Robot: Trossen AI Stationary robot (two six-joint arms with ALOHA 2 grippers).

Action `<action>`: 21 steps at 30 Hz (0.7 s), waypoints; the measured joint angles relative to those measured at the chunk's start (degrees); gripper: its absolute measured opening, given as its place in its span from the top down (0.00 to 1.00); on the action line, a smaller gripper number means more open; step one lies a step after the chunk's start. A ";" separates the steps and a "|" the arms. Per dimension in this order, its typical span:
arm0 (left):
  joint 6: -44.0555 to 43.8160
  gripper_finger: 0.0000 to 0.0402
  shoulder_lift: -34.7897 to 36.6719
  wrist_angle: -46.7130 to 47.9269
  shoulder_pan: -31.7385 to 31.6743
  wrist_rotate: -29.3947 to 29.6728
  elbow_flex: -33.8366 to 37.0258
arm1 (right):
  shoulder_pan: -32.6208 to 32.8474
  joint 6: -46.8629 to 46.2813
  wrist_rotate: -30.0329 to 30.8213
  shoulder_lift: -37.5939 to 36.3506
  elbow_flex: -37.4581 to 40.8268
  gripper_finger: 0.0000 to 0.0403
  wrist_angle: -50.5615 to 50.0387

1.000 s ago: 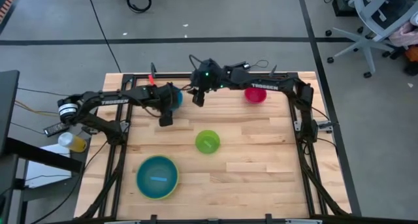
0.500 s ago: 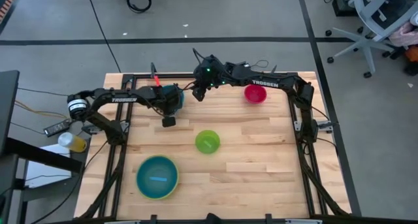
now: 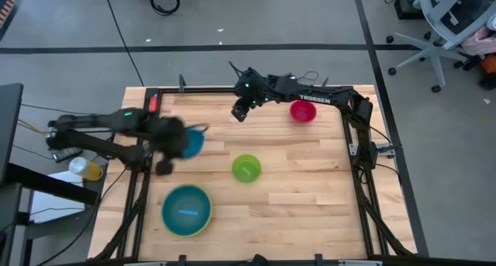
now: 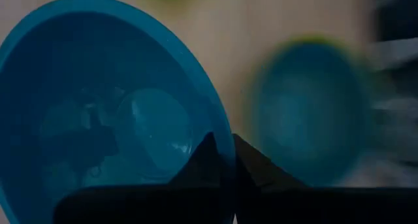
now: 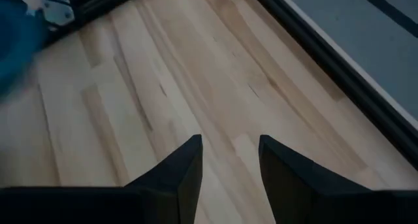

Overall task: Nest bowls inside each other
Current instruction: Stack the blue bowl on top of the light blue bowl

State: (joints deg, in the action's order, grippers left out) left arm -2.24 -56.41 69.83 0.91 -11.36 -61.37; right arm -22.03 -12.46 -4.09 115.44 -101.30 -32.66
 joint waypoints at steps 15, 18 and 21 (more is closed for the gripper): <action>-37.92 0.98 -9.24 -18.65 44.99 7.08 3.74 | 0.97 -0.69 11.89 -0.24 0.02 0.61 -21.40; -39.01 0.94 -13.90 -18.40 46.60 9.49 3.74 | 1.20 -1.66 11.97 -0.24 0.02 0.61 -22.82; -39.95 0.89 -17.00 -19.50 46.69 9.94 3.74 | 1.44 -2.22 12.22 -0.27 0.02 0.61 -24.75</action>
State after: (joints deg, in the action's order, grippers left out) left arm -42.19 -73.42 50.33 47.59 -1.42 -57.63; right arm -20.59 -14.68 8.13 115.17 -101.27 -57.41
